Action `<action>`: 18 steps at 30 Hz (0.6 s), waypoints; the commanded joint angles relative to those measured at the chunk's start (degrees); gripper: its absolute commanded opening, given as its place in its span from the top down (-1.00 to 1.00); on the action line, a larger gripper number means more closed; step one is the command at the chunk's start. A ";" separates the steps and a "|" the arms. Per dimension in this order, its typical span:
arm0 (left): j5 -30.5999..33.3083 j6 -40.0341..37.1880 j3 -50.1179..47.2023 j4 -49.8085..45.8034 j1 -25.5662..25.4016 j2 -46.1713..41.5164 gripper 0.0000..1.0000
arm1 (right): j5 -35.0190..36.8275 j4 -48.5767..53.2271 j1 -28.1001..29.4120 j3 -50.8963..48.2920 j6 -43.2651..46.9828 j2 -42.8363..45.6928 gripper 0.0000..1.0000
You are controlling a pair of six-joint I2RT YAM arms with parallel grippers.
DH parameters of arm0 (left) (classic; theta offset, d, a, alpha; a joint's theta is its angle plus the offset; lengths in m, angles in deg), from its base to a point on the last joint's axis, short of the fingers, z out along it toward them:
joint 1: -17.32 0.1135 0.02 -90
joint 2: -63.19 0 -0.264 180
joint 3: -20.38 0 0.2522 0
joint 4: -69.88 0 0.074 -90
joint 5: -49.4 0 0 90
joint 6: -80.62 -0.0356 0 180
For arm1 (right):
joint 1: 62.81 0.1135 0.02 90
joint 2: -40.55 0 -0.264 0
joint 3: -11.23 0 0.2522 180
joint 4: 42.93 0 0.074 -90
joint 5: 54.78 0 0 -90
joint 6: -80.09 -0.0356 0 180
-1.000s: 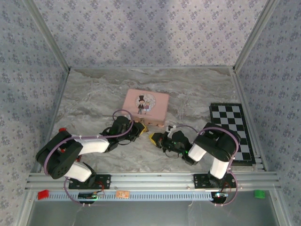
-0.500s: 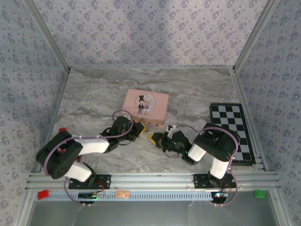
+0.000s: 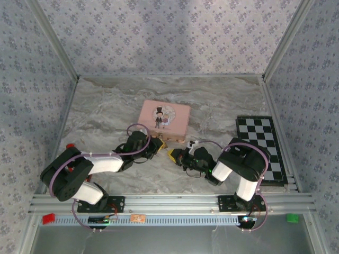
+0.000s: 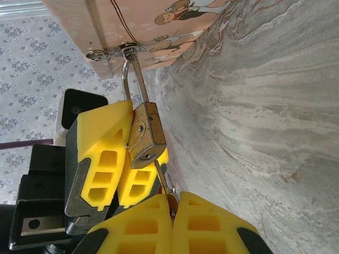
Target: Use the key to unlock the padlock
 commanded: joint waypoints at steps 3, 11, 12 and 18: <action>-0.65 0.83 -0.25 1.21 -1.24 0.49 1.00 | 1.31 -1.61 -0.31 0.19 -1.14 0.82 1.00; -0.11 1.18 -1.05 2.12 -1.40 0.65 1.00 | 1.48 -1.58 -0.60 0.23 -0.96 1.64 1.00; -0.07 1.18 -1.04 2.19 -1.41 0.58 1.00 | 1.52 -1.61 -0.59 0.21 -1.05 1.53 1.00; 0.15 0.94 -0.90 1.16 -1.52 0.08 1.00 | 1.82 -1.57 -0.56 0.44 -0.88 1.51 1.00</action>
